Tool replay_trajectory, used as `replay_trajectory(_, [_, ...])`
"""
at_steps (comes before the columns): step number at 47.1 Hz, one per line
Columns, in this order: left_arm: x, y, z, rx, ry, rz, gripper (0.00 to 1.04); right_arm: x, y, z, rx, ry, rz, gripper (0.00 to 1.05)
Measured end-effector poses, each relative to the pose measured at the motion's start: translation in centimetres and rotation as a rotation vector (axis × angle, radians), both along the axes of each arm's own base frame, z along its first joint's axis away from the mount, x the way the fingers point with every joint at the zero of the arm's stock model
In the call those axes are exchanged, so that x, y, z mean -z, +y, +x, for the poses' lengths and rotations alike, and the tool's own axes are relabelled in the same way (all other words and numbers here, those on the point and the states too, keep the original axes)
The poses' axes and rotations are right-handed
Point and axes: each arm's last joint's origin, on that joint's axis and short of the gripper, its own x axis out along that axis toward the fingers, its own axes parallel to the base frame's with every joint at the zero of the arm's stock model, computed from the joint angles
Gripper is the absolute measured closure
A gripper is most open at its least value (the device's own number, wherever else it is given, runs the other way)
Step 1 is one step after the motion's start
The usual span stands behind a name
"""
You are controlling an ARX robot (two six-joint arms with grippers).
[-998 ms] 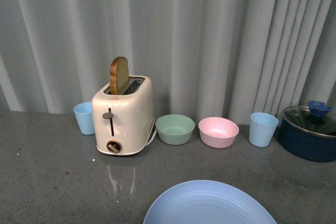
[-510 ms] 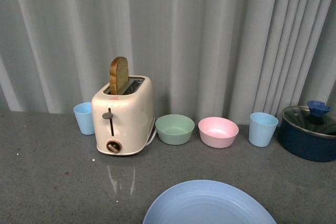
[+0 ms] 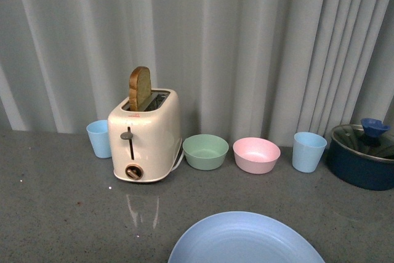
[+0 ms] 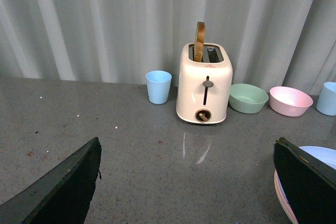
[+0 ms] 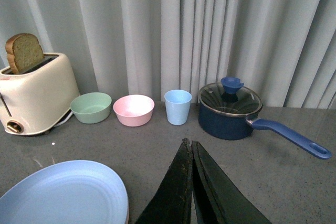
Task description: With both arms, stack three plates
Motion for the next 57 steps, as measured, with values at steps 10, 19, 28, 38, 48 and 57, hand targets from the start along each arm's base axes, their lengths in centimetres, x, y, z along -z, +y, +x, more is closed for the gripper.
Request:
replay_trajectory(10, [0.0,0.0,0.0,0.0,0.0,0.0,0.07,0.7,0.0,-0.3,0.0,-0.003,0.0,1.02])
replay_trajectory(19, [0.0,0.0,0.0,0.0,0.0,0.0,0.07,1.1,0.0,-0.6,0.0,-0.002,0.0,1.02])
replay_trajectory(28, [0.0,0.0,0.0,0.0,0.0,0.0,0.07,2.0,0.0,-1.7,0.0,-0.008,0.0,1.02])
replay_trajectory(38, [0.0,0.0,0.0,0.0,0.0,0.0,0.07,2.4,0.0,-1.7,0.0,-0.003,0.0,1.02])
replay_trajectory(48, [0.0,0.0,0.0,0.0,0.0,0.0,0.07,2.4,0.0,-1.7,0.0,-0.005,0.0,1.02])
replay_trajectory(57, [0.0,0.0,0.0,0.0,0.0,0.0,0.07,2.4,0.0,-1.7,0.0,-0.005,-0.001,0.75])
